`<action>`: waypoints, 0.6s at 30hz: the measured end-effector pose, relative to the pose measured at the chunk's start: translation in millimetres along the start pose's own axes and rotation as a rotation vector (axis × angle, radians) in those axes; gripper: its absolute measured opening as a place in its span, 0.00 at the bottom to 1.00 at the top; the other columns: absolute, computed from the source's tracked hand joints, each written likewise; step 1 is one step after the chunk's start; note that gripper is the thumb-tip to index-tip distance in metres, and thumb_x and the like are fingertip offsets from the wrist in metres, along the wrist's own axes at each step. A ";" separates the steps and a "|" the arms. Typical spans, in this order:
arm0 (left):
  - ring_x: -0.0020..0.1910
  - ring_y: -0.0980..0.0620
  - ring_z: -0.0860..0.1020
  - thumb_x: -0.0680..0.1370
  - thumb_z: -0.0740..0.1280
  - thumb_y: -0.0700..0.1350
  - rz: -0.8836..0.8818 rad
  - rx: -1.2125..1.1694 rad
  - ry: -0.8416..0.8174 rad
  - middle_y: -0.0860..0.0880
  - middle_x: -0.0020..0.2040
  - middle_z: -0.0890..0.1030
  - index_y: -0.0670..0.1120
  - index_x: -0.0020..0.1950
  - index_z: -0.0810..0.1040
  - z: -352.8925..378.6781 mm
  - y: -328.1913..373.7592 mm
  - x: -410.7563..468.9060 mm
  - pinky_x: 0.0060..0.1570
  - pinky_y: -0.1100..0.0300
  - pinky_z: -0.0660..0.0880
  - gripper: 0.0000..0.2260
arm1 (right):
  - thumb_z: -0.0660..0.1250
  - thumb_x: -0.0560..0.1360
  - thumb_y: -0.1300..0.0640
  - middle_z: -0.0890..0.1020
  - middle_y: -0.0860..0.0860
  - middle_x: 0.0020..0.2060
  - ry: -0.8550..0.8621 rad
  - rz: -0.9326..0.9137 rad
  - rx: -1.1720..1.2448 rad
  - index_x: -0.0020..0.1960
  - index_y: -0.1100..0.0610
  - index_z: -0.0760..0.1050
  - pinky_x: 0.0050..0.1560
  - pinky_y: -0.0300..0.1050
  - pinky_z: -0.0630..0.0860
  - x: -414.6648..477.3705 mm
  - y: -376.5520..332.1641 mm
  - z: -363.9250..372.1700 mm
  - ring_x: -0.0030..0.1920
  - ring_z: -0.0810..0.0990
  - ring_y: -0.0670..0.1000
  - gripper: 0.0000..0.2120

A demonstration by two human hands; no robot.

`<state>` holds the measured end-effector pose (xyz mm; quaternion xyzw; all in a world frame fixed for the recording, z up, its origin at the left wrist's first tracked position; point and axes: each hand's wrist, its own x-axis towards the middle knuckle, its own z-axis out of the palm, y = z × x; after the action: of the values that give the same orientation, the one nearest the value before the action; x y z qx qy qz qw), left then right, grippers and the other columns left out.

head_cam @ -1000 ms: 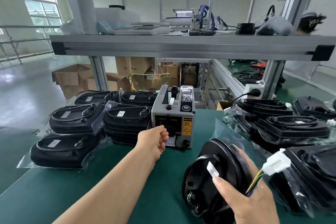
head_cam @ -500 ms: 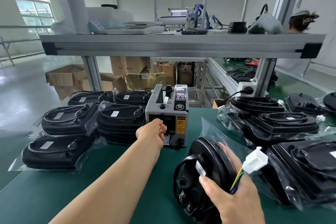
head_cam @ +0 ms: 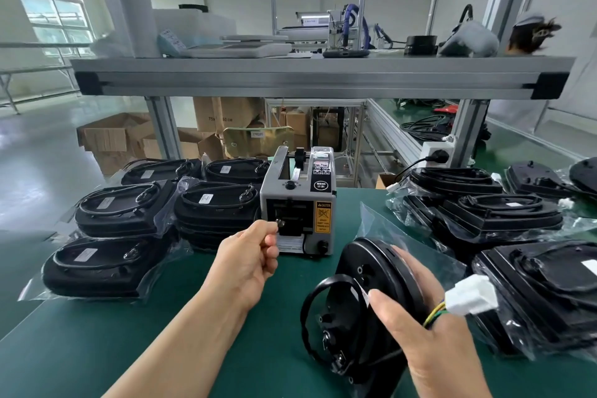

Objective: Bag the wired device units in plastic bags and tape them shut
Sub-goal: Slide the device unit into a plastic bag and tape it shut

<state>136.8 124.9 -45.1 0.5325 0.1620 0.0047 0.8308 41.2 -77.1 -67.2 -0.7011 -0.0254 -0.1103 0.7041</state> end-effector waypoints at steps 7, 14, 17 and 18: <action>0.28 0.54 0.71 0.68 0.73 0.47 0.192 0.378 -0.480 0.48 0.32 0.74 0.48 0.33 0.80 17.3 22.4 -69.2 0.31 0.67 0.71 0.06 | 0.75 0.55 0.40 0.82 0.31 0.55 -0.047 -0.010 -0.068 0.60 0.26 0.73 0.58 0.41 0.74 -6.4 2.8 6.1 0.57 0.80 0.36 0.34; 0.25 0.62 0.72 0.70 0.75 0.40 0.231 0.564 -0.475 0.53 0.27 0.77 0.42 0.35 0.83 28.4 32.8 -90.1 0.28 0.72 0.69 0.05 | 0.76 0.58 0.45 0.84 0.33 0.51 -0.090 -0.027 -0.097 0.63 0.32 0.74 0.48 0.26 0.75 -14.0 5.0 17.0 0.52 0.83 0.36 0.34; 0.23 0.63 0.72 0.71 0.74 0.37 0.215 0.622 -0.469 0.54 0.26 0.77 0.40 0.35 0.82 30.1 34.6 -90.3 0.27 0.73 0.68 0.05 | 0.77 0.61 0.50 0.83 0.31 0.50 -0.081 -0.041 -0.131 0.66 0.37 0.74 0.47 0.24 0.73 -16.1 2.8 18.7 0.51 0.82 0.34 0.34; 0.23 0.62 0.72 0.71 0.74 0.37 0.205 0.630 -0.466 0.54 0.25 0.77 0.40 0.35 0.82 30.1 34.9 -90.0 0.26 0.73 0.68 0.05 | 0.78 0.62 0.52 0.83 0.31 0.51 -0.078 -0.043 -0.141 0.66 0.38 0.74 0.47 0.23 0.72 -16.4 2.2 18.7 0.51 0.82 0.34 0.34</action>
<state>65.6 97.2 21.1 0.7613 -0.0912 -0.0831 0.6366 27.8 -56.6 -72.2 -0.7521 -0.0599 -0.0995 0.6487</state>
